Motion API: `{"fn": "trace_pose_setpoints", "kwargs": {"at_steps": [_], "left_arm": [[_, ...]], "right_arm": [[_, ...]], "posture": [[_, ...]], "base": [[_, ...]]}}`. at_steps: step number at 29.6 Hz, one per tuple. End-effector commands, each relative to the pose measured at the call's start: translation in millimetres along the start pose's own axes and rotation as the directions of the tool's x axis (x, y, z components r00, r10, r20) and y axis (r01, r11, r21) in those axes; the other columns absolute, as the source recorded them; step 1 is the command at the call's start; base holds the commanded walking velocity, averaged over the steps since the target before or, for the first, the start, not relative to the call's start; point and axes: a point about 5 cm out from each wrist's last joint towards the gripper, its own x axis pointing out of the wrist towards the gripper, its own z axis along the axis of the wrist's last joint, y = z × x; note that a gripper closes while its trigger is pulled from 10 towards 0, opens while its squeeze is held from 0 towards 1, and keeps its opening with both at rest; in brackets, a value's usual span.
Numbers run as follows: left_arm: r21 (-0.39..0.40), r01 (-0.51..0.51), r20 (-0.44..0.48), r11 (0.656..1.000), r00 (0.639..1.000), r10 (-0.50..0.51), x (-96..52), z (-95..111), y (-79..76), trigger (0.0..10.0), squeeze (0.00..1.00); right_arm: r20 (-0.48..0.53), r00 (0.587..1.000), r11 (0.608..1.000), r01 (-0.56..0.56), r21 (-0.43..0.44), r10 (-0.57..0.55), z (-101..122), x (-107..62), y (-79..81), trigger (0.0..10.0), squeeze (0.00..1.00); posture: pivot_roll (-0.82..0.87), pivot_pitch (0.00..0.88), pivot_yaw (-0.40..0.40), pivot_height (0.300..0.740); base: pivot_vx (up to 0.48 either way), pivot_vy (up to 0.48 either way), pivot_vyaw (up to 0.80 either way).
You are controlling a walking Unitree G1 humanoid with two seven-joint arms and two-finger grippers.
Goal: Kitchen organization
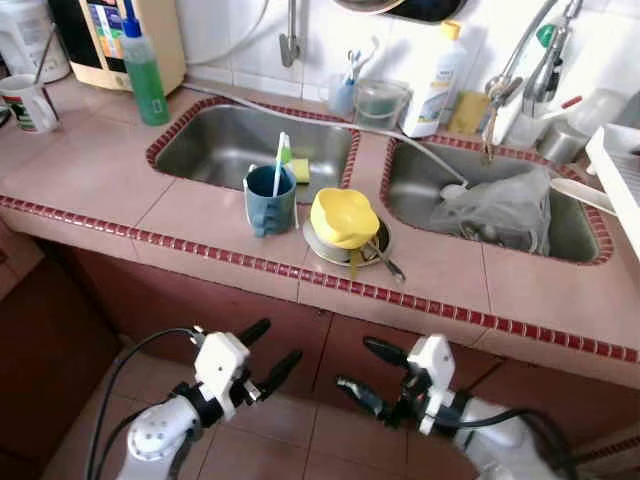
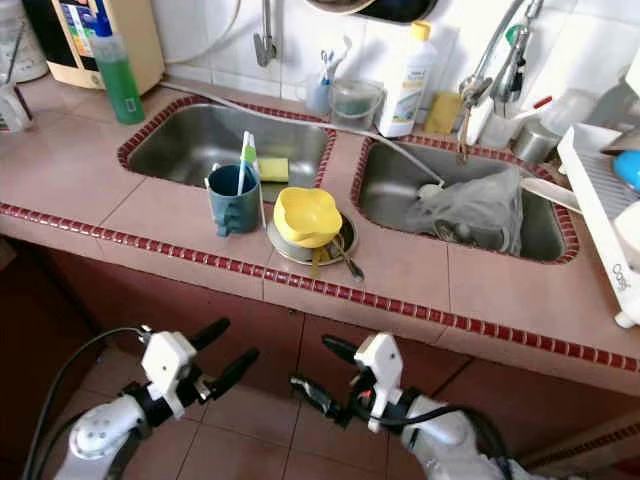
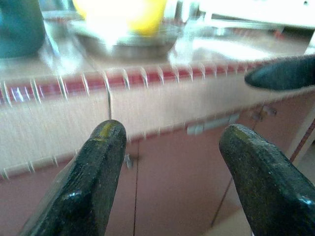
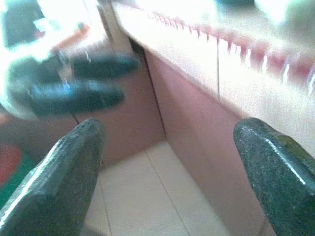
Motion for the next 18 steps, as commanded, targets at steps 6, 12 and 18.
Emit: {"fn": "trace_pose_setpoints", "kwargs": {"at_steps": [6,12,18], "left_arm": [[0.018,-0.020,0.058,1.000,0.998,0.019,0.2,29.6,15.0,10.0,0.00],[-0.132,-0.200,0.153,0.971,0.964,0.219,9.3,57.7,34.5,10.0,0.00],[-0.351,-0.309,0.201,0.884,0.897,0.393,19.5,69.4,39.7,10.0,0.00]], "right_arm": [[0.102,0.990,0.995,-0.092,-0.041,0.096,46.8,10.3,7.1,10.0,0.00],[0.192,0.977,0.994,-0.085,-0.066,0.096,81.0,15.4,7.9,10.0,0.00],[0.259,0.965,0.996,-0.022,-0.081,0.043,98.2,18.7,2.6,10.0,0.00]], "posture": [[0.17,0.036,-0.063,0.740],[0.17,0.023,-0.067,0.740],[0.17,0.010,-0.069,0.740]], "base": [[0.000,0.000,0.00],[0.000,0.000,0.00],[0.000,0.000,0.00]]}}
